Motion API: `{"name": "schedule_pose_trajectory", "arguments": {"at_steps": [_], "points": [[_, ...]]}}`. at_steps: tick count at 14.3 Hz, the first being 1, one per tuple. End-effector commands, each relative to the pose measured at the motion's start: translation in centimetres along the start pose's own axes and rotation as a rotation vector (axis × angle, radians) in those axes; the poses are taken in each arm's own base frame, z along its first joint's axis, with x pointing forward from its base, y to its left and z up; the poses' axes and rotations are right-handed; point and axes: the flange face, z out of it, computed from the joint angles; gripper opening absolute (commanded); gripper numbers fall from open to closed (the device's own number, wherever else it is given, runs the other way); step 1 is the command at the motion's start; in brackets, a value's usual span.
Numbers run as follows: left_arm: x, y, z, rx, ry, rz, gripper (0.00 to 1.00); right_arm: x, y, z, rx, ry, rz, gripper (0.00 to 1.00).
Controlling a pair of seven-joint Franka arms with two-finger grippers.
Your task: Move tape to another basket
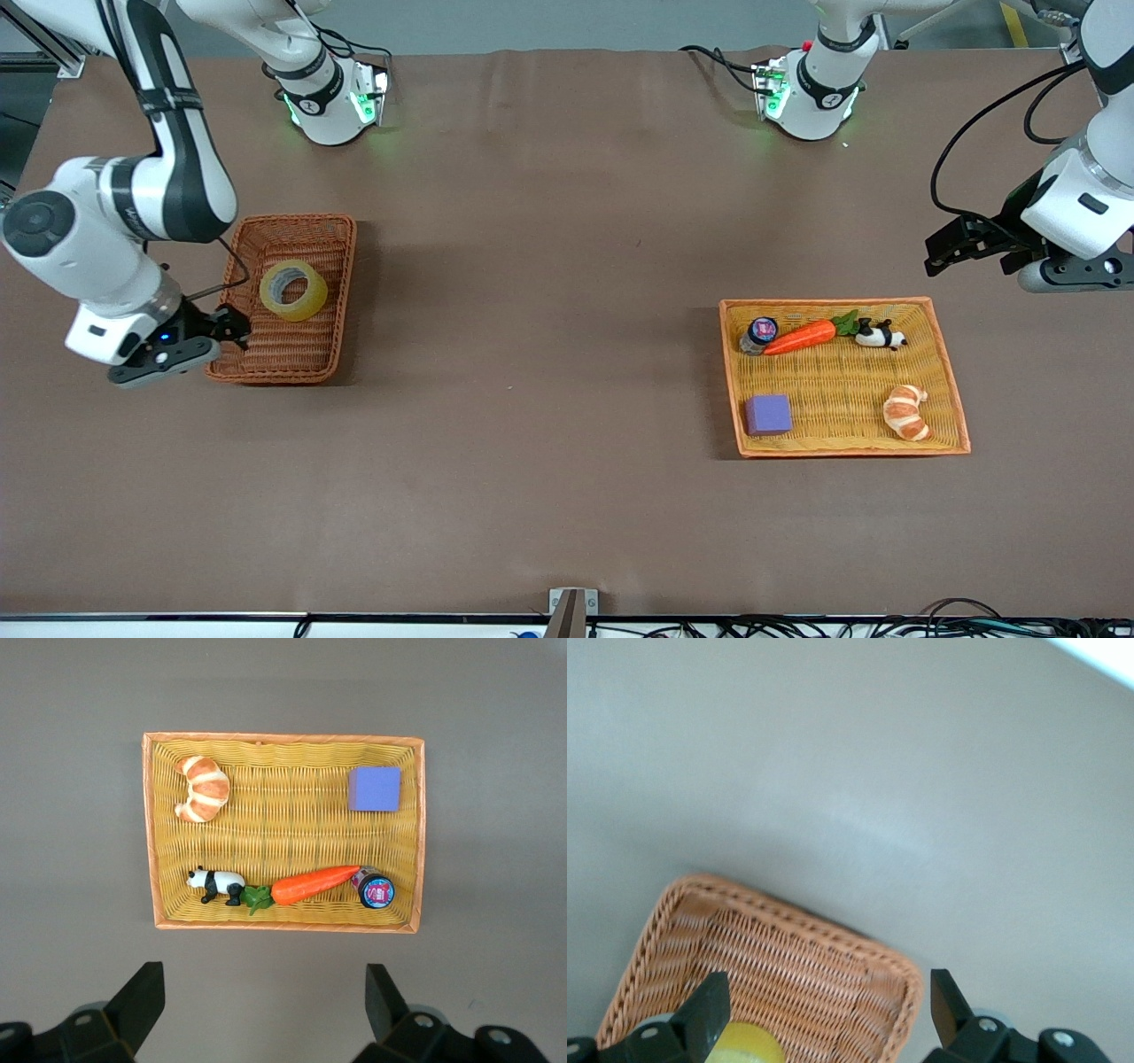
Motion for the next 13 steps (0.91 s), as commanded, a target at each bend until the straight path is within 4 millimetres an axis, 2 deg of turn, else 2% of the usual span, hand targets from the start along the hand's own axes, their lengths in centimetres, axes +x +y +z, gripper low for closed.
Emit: {"name": "schedule_pose_trajectory", "arguments": {"at_steps": [1, 4, 8, 9, 10, 13], "points": [[0.3, 0.1, -0.7, -0.007, 0.014, -0.009, 1.00, 0.1, 1.6, -4.9, 0.004, 0.032, 0.066, 1.00], [0.4, 0.0, -0.7, -0.007, 0.016, -0.009, 1.00, -1.1, 2.5, -12.2, 0.031, -0.017, 0.278, 1.00], [0.4, 0.2, -0.7, -0.010, 0.016, -0.008, 1.00, -1.6, 2.9, -21.6, 0.056, -0.091, 0.343, 1.00], [0.3, 0.2, -0.8, -0.013, 0.015, -0.010, 1.00, -1.8, 2.9, -23.6, 0.058, -0.102, 0.368, 1.00], [0.3, 0.2, -0.7, -0.014, 0.012, -0.010, 1.00, -2.0, 2.6, -24.6, 0.062, -0.119, 0.381, 1.00], [0.3, 0.4, -0.5, -0.016, 0.009, -0.007, 1.00, -4.2, 2.2, -28.9, 0.069, -0.127, 0.409, 1.00]]}}
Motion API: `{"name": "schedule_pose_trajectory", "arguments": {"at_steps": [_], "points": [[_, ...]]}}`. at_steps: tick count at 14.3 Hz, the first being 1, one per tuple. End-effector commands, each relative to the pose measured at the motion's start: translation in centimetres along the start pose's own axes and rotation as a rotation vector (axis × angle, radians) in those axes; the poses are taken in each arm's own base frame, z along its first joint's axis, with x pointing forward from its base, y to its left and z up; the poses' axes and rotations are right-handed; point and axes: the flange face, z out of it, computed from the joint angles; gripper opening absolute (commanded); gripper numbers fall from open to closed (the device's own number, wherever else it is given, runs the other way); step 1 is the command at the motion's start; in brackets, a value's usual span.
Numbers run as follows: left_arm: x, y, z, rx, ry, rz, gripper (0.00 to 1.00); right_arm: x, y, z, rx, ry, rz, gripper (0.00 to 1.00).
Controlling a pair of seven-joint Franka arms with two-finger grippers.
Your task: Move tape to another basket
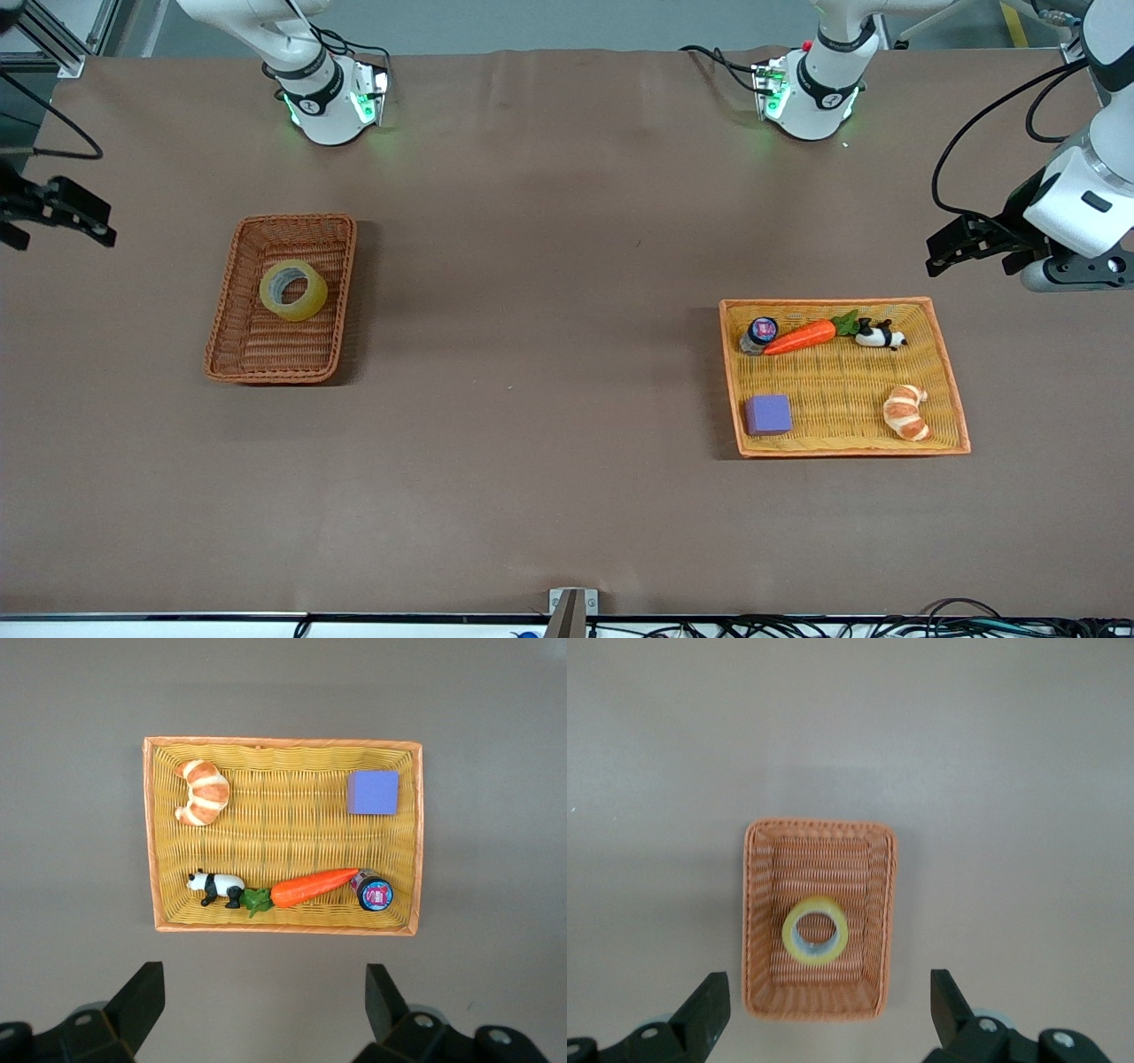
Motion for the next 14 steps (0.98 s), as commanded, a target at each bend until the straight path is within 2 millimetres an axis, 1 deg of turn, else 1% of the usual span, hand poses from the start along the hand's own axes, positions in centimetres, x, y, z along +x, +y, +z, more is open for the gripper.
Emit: {"name": "schedule_pose_trajectory", "arguments": {"at_steps": [1, 7, 10, 14], "points": [[0.2, 0.2, -0.3, -0.013, 0.004, -0.010, 1.00, -2.0, 0.5, -3.1, 0.017, 0.028, 0.031, 1.00], [0.0, -0.5, -0.5, -0.013, 0.004, 0.002, 1.00, -1.4, -0.7, -2.7, 0.005, 0.042, 0.010, 1.00], [0.0, -0.4, -0.6, -0.013, 0.006, -0.009, 1.00, -1.4, 0.2, -1.9, 0.006, 0.025, 0.028, 1.00], [0.0, -0.5, -0.6, -0.011, 0.006, -0.010, 1.00, -1.4, 0.1, -1.8, 0.009, 0.028, 0.029, 1.00]]}}
